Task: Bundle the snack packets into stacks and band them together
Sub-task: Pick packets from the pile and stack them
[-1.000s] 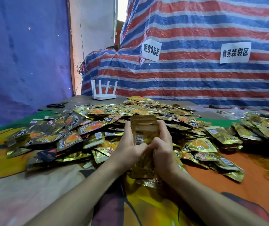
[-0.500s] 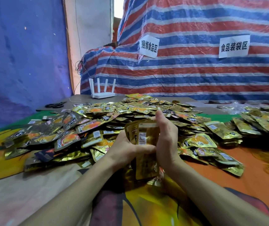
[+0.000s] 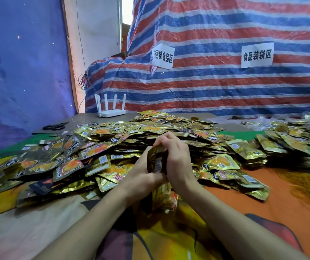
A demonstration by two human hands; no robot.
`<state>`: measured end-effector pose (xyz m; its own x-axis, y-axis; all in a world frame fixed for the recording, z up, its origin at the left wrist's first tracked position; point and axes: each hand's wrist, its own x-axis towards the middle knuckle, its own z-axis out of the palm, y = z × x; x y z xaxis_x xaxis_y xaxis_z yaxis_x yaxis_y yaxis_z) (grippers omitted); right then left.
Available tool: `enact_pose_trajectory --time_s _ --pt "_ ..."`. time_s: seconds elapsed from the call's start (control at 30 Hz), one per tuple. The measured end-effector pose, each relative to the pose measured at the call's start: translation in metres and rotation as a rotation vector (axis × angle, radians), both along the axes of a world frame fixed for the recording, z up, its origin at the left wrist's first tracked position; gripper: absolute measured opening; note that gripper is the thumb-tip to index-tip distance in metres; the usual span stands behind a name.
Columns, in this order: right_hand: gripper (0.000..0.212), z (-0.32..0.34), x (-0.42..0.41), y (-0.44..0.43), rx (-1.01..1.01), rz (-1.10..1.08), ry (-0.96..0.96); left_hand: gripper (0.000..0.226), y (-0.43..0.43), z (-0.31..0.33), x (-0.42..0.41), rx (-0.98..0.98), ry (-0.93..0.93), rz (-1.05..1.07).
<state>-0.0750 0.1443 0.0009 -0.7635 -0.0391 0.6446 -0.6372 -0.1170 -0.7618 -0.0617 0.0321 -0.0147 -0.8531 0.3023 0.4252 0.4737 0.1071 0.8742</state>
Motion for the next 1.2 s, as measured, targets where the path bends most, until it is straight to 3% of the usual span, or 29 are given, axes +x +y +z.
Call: enact_pose_trajectory --time_s 0.13,0.27,0.37,0.5,0.6,0.7,0.9,1.03,1.2 --pt "0.026 0.005 0.003 0.011 0.175 -0.141 0.006 0.052 0.002 0.004 0.002 -0.016 0.061 0.084" --pt "0.039 0.006 0.013 0.04 0.265 -0.195 -0.075 0.039 0.009 0.015 0.006 -0.078 0.12 0.153" --pt "0.036 0.01 0.018 0.072 0.403 -0.289 -0.188 0.054 0.027 0.032 0.014 -0.05 0.095 0.129" --pt "0.006 0.019 0.024 0.14 0.822 -0.595 -0.241 0.058 0.046 0.043 0.021 0.022 0.03 0.069" --pt "0.008 0.033 0.035 0.199 1.219 -0.804 -0.418 0.051 0.054 0.043 0.027 0.151 -0.066 0.025" --pt "0.014 0.043 0.05 0.249 1.445 -0.904 -0.545 0.056 0.056 0.04 0.031 0.27 -0.17 -0.038" --pt "0.014 0.031 0.065 0.275 1.544 -0.72 -0.692 0.049 0.058 0.033 0.032 0.449 -0.316 -0.113" --pt "0.017 0.024 0.066 0.27 1.566 -0.772 -0.654 0.041 0.055 0.03 0.031 0.496 -0.351 -0.09" --pt "0.019 0.023 0.066 0.259 1.641 -0.837 -0.62 0.048 0.046 0.03 0.032 0.617 -0.43 -0.155"
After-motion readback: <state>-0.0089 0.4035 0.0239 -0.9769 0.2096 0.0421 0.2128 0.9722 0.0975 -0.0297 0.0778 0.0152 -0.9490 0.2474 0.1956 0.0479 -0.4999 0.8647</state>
